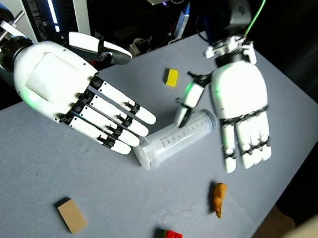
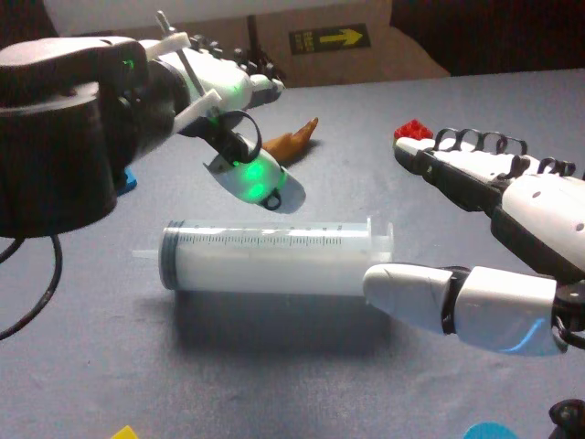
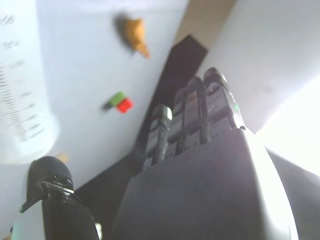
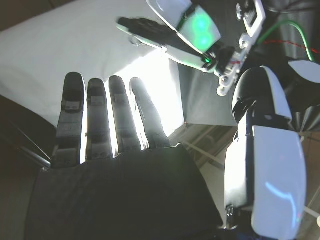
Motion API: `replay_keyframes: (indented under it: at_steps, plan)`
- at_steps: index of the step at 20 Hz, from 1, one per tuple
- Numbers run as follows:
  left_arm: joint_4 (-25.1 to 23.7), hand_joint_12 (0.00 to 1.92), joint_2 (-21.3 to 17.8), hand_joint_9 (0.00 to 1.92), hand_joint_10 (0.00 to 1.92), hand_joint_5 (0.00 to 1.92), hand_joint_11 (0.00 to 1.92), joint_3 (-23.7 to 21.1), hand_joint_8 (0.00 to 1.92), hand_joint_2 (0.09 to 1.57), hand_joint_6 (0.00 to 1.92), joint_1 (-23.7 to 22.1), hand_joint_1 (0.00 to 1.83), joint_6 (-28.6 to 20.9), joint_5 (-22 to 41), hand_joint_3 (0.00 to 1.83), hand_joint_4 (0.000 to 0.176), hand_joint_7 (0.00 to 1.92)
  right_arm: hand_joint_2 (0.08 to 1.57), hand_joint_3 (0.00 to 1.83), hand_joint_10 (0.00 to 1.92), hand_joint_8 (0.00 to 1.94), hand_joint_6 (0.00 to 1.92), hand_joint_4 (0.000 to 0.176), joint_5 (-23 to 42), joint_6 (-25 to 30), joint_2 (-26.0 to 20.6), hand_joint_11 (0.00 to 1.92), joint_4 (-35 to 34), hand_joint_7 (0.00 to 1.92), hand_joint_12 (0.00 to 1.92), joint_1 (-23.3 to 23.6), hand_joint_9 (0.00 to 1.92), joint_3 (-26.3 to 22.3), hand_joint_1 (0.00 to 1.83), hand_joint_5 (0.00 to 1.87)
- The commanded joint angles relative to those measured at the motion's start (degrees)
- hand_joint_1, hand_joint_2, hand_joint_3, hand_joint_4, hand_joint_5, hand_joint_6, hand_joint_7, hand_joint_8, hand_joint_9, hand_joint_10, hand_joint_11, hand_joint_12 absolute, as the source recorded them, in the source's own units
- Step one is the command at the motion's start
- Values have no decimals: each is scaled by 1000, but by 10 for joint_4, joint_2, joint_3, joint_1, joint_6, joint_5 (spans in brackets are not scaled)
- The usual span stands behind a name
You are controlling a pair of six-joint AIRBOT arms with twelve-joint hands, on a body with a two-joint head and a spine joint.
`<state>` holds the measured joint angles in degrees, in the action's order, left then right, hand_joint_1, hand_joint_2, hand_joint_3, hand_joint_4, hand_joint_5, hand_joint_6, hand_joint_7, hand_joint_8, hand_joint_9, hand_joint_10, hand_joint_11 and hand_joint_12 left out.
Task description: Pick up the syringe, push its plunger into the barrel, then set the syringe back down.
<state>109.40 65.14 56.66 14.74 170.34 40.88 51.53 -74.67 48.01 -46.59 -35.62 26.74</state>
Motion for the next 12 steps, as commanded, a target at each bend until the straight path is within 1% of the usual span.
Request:
replay_keyframes:
  at_steps: [1, 2, 3, 4, 5, 6, 7, 8, 9, 10, 11, 12]
  plan:
    - [-29, 56, -6, 72, 10, 67, 85, -4, 6, 1010, 4, -15, 240, 4, -5, 5, 69, 95, 969, 0, 29, 17, 21, 0, 48, 2, -4, 0, 34, 347, 882, 4, 297, -3, 324, 339]
    - [-25, 444, -11, 181, 1, 153, 19, -8, 25, 1039, 20, -20, 226, 5, 0, 9, 46, 205, 981, 1, 41, 19, 20, 0, 48, 0, -4, 0, 34, 474, 1072, 3, 416, -3, 324, 419]
    - [-12, 970, -15, 414, 72, 408, 18, -12, 47, 1129, 25, -27, 226, 9, 9, 0, 15, 471, 1016, 3, 143, 47, 46, 0, 47, -2, -4, 229, 34, 722, 1256, 3, 697, -3, 318, 628]
    - [-10, 1215, -20, 587, 198, 550, 130, -15, 61, 1179, 19, -33, 242, 10, 16, 0, 0, 650, 1050, 1, 322, 51, 43, 0, 46, -3, -4, 408, 34, 881, 1373, 2, 834, -3, 318, 775]
    - [-10, 1433, -23, 604, 814, 717, 308, -17, 283, 1257, 27, -40, 230, 12, 16, 0, 0, 812, 1093, 5, 859, 489, 374, 0, 45, -3, -5, 673, 34, 984, 1488, 0, 890, -3, 326, 908]
    - [-10, 1618, -27, 721, 1267, 883, 498, -18, 789, 1305, 98, -49, 248, 14, 16, 2, 0, 865, 1136, 6, 1392, 1133, 971, 0, 45, -4, -5, 908, 34, 1000, 1712, -1, 965, -3, 342, 898]
    - [-10, 1783, -29, 761, 1515, 868, 606, -19, 1156, 1322, 386, -54, 272, 15, 18, 1, 0, 842, 1155, 5, 1698, 1483, 1305, 0, 44, -4, -5, 1016, 34, 979, 1879, -2, 979, -3, 365, 863]
    - [-5, 1893, -32, 823, 1783, 763, 748, -20, 1546, 1327, 984, -61, 316, 15, 22, 2, 0, 826, 1164, 4, 1876, 1849, 1730, 0, 44, -4, -5, 1161, 34, 931, 1913, -3, 1035, -3, 401, 786]
    - [-5, 1915, -37, 876, 1893, 710, 863, -24, 1842, 1336, 1486, -71, 330, 15, 28, 2, 0, 813, 1147, 0, 1912, 1923, 1883, 0, 44, -4, -6, 1358, 34, 952, 1919, -3, 1143, -3, 477, 792]
    - [-5, 1920, -39, 901, 1915, 721, 933, -25, 1905, 1329, 1716, -75, 364, 15, 31, 0, 0, 827, 1142, 0, 1919, 1937, 1913, 0, 44, -4, -6, 1478, 34, 992, 1921, -3, 1220, -3, 518, 821]
    - [-5, 1920, -40, 901, 1915, 721, 933, -25, 1905, 1329, 1716, -80, 364, 15, 35, 0, 0, 827, 1142, 0, 1919, 1937, 1913, 0, 44, -4, -6, 1478, 34, 992, 1921, -4, 1220, -3, 518, 821]
    - [-5, 1921, -40, 928, 1920, 757, 977, -25, 1918, 1324, 1861, -82, 384, 15, 35, 0, 0, 851, 1154, 1, 1921, 1940, 1919, 0, 44, -4, -5, 1559, 34, 1051, 1921, -4, 1284, -3, 501, 877]
